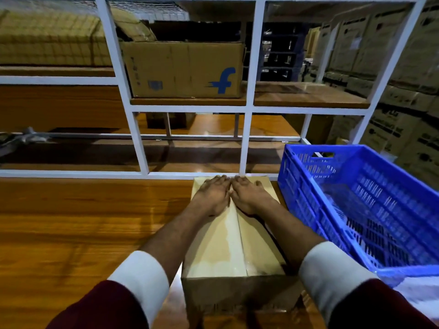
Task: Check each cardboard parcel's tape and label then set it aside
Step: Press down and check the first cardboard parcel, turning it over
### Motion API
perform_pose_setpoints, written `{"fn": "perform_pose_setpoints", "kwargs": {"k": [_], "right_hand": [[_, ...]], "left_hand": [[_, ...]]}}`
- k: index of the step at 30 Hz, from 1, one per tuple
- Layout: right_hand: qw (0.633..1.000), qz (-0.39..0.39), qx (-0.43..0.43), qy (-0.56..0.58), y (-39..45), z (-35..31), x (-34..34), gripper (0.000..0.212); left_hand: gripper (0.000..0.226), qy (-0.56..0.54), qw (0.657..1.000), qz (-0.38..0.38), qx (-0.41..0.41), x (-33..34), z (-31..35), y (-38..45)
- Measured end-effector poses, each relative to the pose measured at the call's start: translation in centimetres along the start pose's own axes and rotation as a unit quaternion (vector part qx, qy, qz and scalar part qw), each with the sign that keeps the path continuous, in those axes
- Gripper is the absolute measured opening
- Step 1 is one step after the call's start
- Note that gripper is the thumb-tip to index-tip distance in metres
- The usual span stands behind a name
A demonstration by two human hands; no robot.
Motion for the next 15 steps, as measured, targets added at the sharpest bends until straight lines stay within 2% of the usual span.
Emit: {"fn": "perform_pose_setpoints", "kwargs": {"k": [5, 12, 15], "right_hand": [[0.998, 0.028, -0.012, -0.052, 0.2, 0.0, 1.1, 0.057], [0.999, -0.032, 0.008, -0.026, -1.9, 1.8, -0.3, 0.056], [1.000, 0.004, 0.007, -0.017, -3.5, 2.5, 0.5, 0.056]], "left_hand": [[0.056, 0.022, 0.999, 0.035, -0.013, 0.8, 0.1, -0.2], [0.053, -0.007, 0.999, 0.033, -0.038, 0.1, -1.2, -1.9], [0.051, -0.019, 0.998, 0.056, -0.027, 0.2, -1.9, -3.9]]}}
Point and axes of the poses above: each hand's wrist, its own y-axis towards the middle knuckle, its own x-axis out of the palm, z = x × y, the point moved 4 cm from there along y, towards the middle knuckle, and after that the axes turned 8 degrees about -x, right-handed, at the moved point
